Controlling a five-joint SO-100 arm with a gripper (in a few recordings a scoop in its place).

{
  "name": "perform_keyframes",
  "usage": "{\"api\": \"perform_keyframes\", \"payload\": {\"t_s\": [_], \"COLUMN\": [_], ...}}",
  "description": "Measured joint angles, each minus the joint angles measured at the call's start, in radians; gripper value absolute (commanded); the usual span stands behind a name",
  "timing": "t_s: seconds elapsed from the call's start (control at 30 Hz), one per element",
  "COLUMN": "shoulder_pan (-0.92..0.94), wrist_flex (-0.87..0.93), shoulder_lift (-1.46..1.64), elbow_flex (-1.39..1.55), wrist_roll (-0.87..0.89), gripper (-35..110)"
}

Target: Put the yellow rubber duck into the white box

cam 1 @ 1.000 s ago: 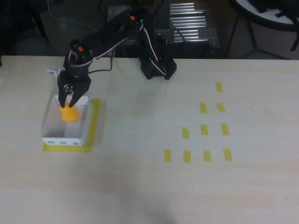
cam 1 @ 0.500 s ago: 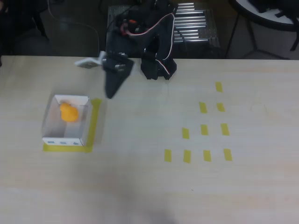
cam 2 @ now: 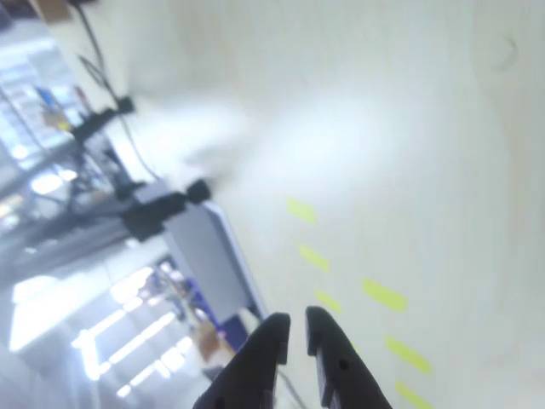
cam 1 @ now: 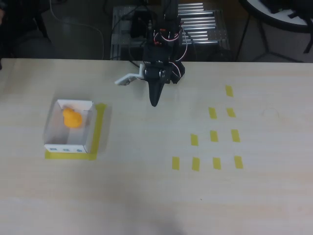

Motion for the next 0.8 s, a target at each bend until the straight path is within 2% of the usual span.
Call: {"api": "perform_keyframes", "payload": {"t_s": [0.2, 0.63, 0.73, 0.8], "shoulder_pan": [-0.078, -0.109, -0.109, -0.109], "wrist_flex": [0.021, 0.057, 0.057, 0.057], "shoulder_lift": [0.051, 0.061, 0.061, 0.061], "elbow_flex": [0.094, 0.209, 0.209, 0.209], "wrist_roll": [0.000, 0.003, 0.018, 0.018], "gripper": [0, 0, 7, 6]}}
